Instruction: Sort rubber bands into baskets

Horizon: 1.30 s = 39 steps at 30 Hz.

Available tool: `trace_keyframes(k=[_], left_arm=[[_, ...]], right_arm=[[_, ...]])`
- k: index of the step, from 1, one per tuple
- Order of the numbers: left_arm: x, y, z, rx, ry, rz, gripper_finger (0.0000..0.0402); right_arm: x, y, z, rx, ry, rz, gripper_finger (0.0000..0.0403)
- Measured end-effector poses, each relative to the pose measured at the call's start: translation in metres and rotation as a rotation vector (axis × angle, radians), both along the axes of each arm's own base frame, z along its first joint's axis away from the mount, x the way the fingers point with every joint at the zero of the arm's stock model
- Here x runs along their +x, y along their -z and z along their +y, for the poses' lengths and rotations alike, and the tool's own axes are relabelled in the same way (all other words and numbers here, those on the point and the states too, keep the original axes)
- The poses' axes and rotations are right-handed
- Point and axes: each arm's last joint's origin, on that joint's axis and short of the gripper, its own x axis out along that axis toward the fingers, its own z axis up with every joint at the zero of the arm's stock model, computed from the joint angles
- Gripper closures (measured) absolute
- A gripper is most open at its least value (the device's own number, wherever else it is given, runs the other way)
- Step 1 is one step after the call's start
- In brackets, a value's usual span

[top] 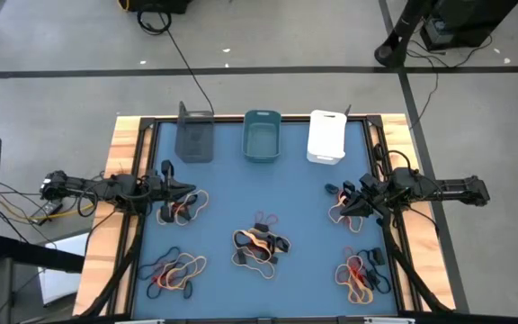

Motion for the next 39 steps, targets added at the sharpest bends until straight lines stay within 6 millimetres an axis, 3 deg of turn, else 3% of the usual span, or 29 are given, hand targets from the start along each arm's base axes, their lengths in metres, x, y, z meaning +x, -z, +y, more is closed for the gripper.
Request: trace_keyframes(k=[8,18,33,39], left_arm=[[0.000,0.000,0.000,0.000,-0.001,-0.001,0.0396],[0.000,0.000,0.000,0.000,-0.001,0.000,0.0396],[0.000,0.000,0.000,0.000,0.000,0.000,0.0396],[0.000,0.000,0.000,0.000,0.000,0.000,0.0396]], right_arm=[[-0.002,0.000,0.004,0.262,-0.168,0.155,0.0378],[-0.007,-0.018,0.005,0.721,-0.339,0.280,0.0378],[-0.008,-0.021,0.005,0.537,-0.325,0.135,0.0378],[-0.006,-0.022,0.003,0.296,-0.172,-0.062,0.0378]])
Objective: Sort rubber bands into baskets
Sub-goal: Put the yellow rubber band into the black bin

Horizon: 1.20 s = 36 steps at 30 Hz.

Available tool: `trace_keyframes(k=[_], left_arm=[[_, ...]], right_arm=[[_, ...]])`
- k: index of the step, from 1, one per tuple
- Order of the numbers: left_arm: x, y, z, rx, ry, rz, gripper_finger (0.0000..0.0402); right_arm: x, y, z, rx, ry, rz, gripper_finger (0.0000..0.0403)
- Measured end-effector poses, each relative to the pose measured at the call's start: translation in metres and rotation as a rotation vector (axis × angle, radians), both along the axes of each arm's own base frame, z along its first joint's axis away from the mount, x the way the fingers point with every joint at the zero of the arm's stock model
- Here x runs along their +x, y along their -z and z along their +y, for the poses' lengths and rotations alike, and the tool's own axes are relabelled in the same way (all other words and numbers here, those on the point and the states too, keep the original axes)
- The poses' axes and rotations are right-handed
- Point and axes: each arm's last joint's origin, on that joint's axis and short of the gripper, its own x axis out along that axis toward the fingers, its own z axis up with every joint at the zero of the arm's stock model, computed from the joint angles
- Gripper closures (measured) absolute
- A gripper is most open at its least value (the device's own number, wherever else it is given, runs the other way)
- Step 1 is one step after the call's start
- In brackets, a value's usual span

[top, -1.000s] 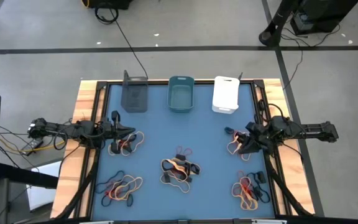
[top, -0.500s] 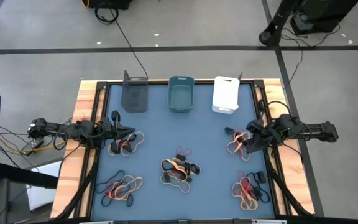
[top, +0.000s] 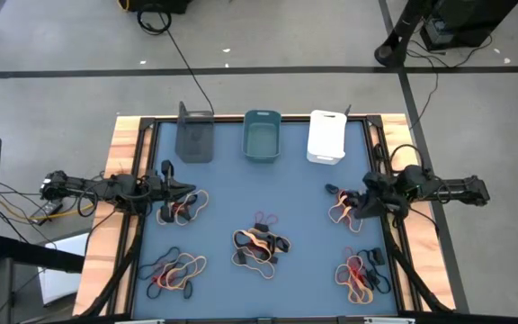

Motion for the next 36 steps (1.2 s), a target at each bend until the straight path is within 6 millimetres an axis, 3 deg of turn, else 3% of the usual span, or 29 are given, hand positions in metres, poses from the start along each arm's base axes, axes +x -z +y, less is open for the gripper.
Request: trace_keyframes(k=[8,16,24,30,36], left_arm=[[0.000,-0.001,0.000,-0.003,0.000,-0.015,0.0396],[-0.002,-0.013,0.000,-0.077,0.006,-0.143,0.0396],[-0.003,-0.017,0.000,-0.135,0.021,-0.193,0.0396],[-0.001,-0.011,0.002,-0.160,-0.029,-0.132,0.0396],[0.003,-0.003,0.004,-0.243,-0.147,0.048,0.0379]], right_arm=[[0.003,-0.001,-0.006,-0.321,0.355,-0.199,0.0378],[0.003,-0.002,-0.011,-0.319,0.521,-0.187,0.0378],[0.005,0.000,-0.016,-0.435,0.737,-0.164,0.0378],[0.007,0.007,-0.019,-0.438,0.799,-0.057,0.0378],[0.006,0.010,-0.023,-0.427,0.952,0.012,0.0378]])
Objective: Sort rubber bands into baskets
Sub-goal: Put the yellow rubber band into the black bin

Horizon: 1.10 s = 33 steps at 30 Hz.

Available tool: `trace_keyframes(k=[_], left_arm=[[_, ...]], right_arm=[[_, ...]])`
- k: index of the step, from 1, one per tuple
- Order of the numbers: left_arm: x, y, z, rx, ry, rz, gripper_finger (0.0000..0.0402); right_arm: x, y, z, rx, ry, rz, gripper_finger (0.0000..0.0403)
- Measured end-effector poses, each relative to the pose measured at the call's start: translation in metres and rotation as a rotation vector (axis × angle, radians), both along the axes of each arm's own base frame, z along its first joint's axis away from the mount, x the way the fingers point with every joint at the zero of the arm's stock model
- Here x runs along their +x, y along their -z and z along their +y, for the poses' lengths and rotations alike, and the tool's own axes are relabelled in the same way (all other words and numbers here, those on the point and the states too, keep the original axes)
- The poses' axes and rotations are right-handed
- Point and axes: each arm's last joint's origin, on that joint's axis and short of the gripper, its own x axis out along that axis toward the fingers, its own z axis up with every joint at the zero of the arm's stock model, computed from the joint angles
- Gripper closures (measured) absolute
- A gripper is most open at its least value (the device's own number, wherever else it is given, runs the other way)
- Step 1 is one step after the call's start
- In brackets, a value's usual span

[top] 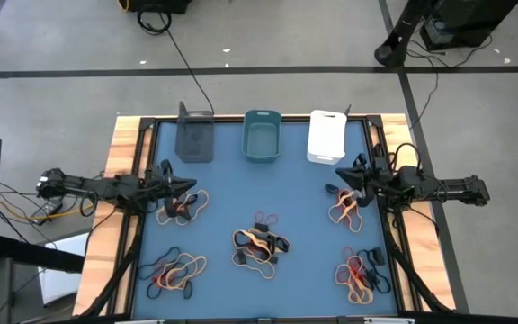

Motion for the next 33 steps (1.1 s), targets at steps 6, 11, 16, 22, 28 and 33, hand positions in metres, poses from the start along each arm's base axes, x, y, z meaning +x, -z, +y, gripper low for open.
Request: trace_keyframes(k=[6,11,16,22,28,33], left_arm=[[0.008,-0.014,0.002,-0.029,-0.101,0.170,0.0307],[0.020,-0.016,0.006,-0.066,-0.167,0.388,0.0255],[0.039,-0.017,0.006,-0.089,-0.097,0.523,0.0244],[0.053,-0.008,0.010,-0.086,-0.130,0.703,0.0244],[0.062,0.009,0.016,-0.070,-0.124,0.843,0.0244],[0.063,0.016,0.022,-0.069,-0.135,0.907,0.0244]], right_arm=[[0.000,0.004,-0.003,0.062,0.087,0.028,0.0378],[0.001,0.011,-0.002,0.073,0.051,0.093,0.0378],[0.002,0.014,-0.001,0.104,0.017,0.118,0.0378],[0.005,0.017,0.000,0.109,0.003,0.153,0.0378],[0.009,0.022,0.000,0.134,0.005,0.211,0.0378],[0.014,0.025,-0.001,0.185,0.019,0.236,0.0377]])
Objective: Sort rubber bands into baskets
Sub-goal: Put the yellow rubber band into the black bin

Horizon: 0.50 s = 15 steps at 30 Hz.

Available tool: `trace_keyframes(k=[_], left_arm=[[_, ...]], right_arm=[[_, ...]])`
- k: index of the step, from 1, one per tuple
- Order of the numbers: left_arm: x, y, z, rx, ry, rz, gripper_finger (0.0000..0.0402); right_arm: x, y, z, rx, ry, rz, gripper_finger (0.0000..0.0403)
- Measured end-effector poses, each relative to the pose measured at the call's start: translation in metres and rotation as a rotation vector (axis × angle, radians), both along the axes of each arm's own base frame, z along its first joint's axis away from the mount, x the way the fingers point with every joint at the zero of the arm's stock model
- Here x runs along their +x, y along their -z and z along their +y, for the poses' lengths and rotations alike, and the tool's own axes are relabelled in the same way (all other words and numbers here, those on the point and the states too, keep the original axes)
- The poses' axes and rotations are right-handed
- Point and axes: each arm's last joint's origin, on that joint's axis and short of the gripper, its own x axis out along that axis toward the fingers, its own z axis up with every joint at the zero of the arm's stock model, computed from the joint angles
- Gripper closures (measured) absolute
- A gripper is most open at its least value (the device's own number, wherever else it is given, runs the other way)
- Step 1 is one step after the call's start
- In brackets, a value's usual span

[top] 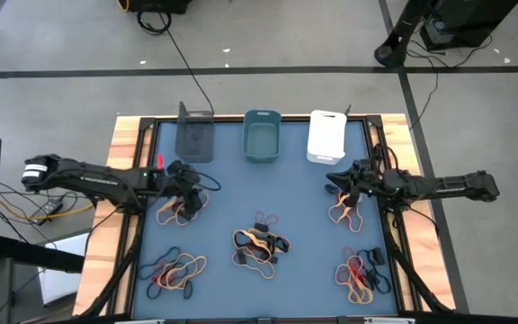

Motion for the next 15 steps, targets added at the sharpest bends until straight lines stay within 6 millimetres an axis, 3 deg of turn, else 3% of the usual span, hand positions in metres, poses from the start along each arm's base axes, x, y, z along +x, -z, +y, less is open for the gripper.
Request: trace_keyframes(k=[4,15], left_arm=[[0.002,0.007,0.002,-0.041,0.038,0.053,0.0244],[0.008,0.020,0.003,-0.017,0.049,0.131,0.0260]], right_arm=[[0.004,0.002,0.000,0.016,-0.001,0.020,0.0363],[0.014,0.001,-0.002,-0.101,0.012,0.040,0.0275]])
